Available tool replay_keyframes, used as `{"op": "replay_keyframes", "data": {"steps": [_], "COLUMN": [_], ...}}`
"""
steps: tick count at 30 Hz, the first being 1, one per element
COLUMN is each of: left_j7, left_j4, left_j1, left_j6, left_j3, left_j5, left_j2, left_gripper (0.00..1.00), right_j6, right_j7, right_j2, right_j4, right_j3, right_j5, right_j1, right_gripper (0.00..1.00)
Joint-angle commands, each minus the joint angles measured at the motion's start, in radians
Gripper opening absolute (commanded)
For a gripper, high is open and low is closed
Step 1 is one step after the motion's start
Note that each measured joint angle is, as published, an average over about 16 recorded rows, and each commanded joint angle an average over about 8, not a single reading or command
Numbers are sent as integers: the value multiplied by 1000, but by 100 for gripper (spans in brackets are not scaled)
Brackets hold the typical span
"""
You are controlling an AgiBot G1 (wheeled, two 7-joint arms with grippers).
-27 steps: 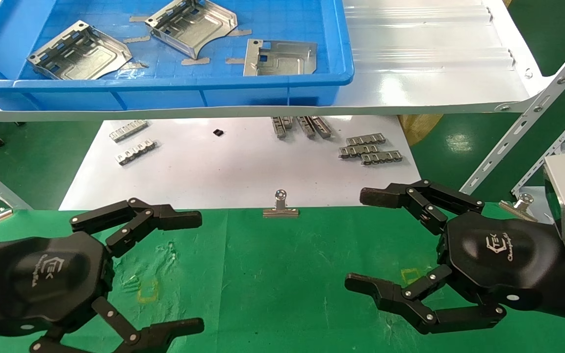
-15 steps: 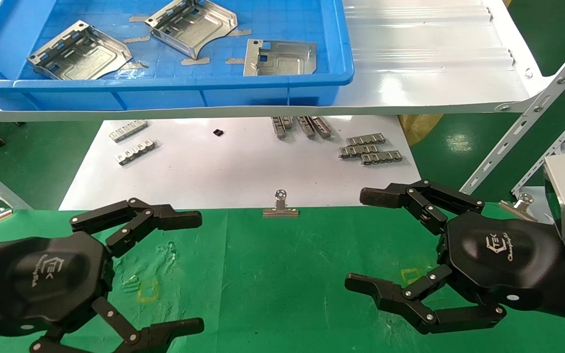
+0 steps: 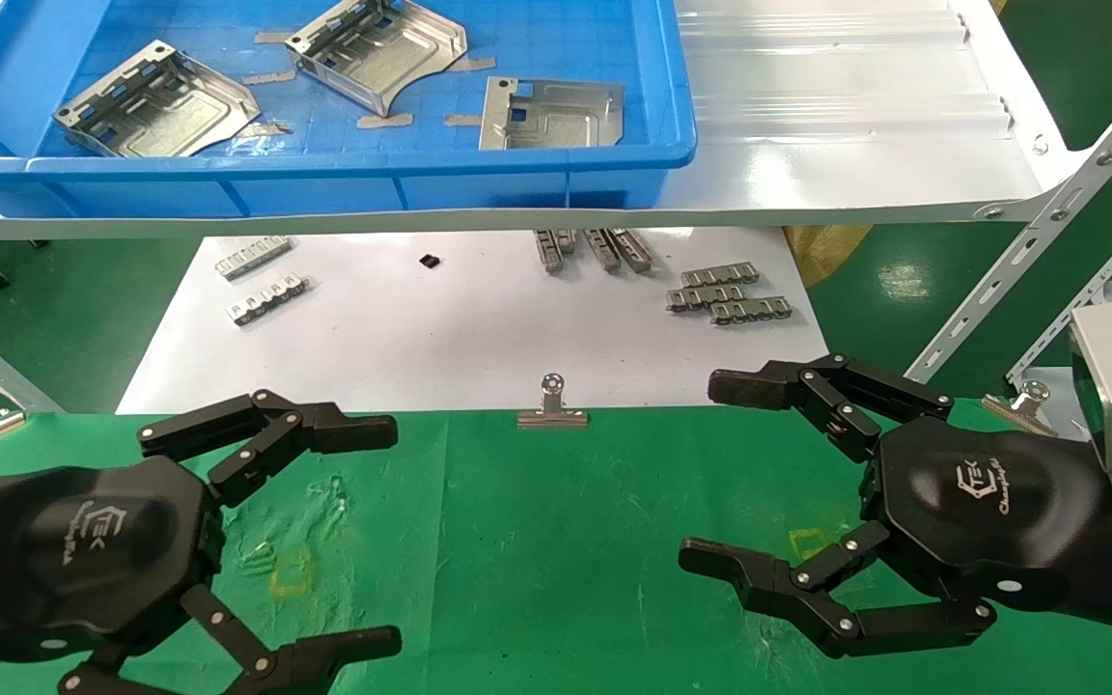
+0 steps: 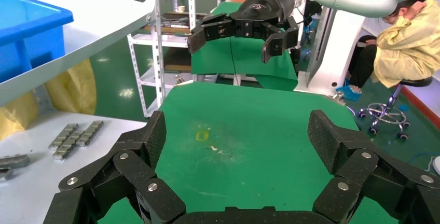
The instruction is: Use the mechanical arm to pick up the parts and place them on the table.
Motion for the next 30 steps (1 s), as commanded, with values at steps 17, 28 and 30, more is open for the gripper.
{"op": "replay_keyframes", "data": {"steps": [17,28,30], "left_j7": [0,0,0], "left_j4": [0,0,0], "left_j1": [0,0,0], "left_j6": [0,0,0], "left_j3": [0,0,0], "left_j5": [0,0,0], "left_j2": [0,0,0], "left_gripper": [100,100,100], "right_j6": [0,0,0], "right_j7": [0,0,0], "right_j2": [0,0,0], "right_j4": [0,0,0], "right_j3": [0,0,0], "right_j5": [0,0,0], "right_j1": [0,0,0], "right_gripper": [92,0,0]}}
